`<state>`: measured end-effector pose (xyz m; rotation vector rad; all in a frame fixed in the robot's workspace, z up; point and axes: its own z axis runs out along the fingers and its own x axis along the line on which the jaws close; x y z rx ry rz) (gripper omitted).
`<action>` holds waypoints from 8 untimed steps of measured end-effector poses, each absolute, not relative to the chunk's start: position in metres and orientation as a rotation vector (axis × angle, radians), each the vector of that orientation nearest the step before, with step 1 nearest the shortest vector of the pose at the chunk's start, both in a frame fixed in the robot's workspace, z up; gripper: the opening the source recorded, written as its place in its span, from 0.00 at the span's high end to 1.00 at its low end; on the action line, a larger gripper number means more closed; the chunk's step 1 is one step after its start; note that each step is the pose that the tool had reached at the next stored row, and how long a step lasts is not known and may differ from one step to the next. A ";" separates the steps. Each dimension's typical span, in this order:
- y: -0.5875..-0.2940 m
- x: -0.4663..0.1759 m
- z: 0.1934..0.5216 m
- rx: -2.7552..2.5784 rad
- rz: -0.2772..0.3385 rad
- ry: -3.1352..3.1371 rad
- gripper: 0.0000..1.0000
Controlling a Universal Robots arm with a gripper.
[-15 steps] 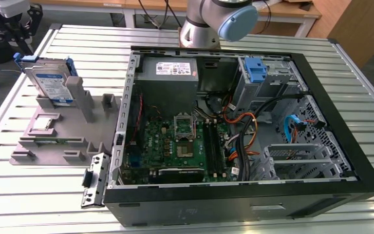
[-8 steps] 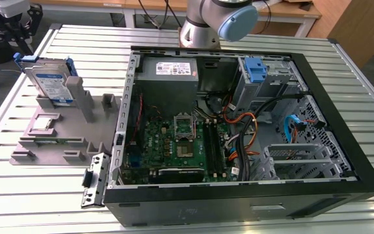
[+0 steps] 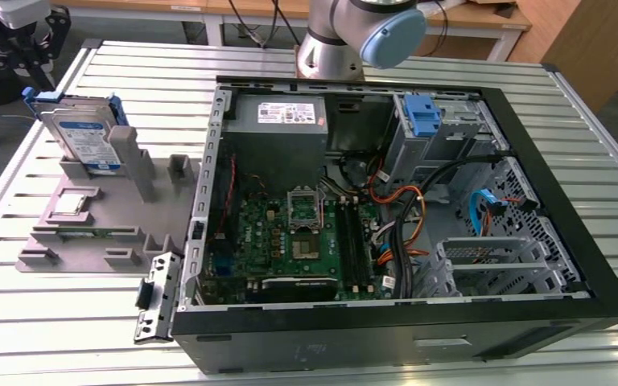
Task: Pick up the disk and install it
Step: 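Pick up the disk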
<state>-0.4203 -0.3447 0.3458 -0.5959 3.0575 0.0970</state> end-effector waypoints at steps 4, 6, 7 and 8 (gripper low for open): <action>-0.345 -0.420 0.345 -0.654 0.098 3.047 0.90; -0.345 -0.420 0.345 -0.690 0.098 3.040 0.90; -0.345 -0.420 0.345 -0.710 0.098 3.035 0.90; -0.345 -0.420 0.345 -0.730 0.099 3.031 0.90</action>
